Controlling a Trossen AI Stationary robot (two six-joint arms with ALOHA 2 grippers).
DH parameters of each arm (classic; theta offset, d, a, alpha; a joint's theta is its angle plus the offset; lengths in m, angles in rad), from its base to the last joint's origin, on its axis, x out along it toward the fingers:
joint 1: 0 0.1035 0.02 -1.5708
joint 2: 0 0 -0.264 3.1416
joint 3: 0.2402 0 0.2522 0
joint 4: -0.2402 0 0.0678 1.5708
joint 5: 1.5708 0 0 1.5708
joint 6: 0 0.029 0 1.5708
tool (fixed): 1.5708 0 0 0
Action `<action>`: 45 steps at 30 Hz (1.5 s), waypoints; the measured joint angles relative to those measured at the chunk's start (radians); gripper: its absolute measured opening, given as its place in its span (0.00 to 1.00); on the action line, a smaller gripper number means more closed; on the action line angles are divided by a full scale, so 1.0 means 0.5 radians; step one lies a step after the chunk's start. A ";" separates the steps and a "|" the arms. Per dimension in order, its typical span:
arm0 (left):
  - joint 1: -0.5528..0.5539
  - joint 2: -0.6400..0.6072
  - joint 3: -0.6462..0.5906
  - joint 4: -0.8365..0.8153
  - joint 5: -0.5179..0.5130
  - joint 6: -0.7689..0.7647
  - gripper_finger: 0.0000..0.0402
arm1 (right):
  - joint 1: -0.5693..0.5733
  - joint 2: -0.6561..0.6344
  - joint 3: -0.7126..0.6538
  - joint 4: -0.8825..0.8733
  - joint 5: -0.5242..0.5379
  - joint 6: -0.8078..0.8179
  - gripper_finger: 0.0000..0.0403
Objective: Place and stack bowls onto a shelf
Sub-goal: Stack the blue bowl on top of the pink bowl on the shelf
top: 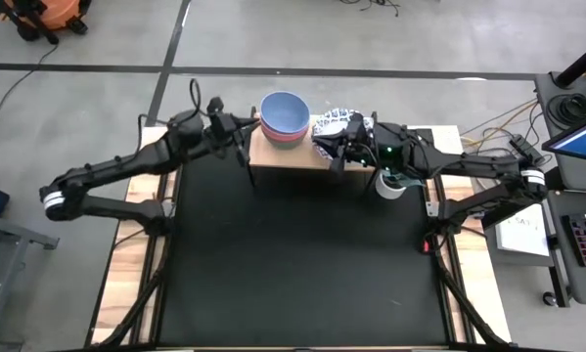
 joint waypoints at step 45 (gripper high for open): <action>0.273 0.333 0.126 -0.162 0.124 -0.092 0.00 | 0.129 -0.056 -0.127 -0.019 0.112 0.075 0.02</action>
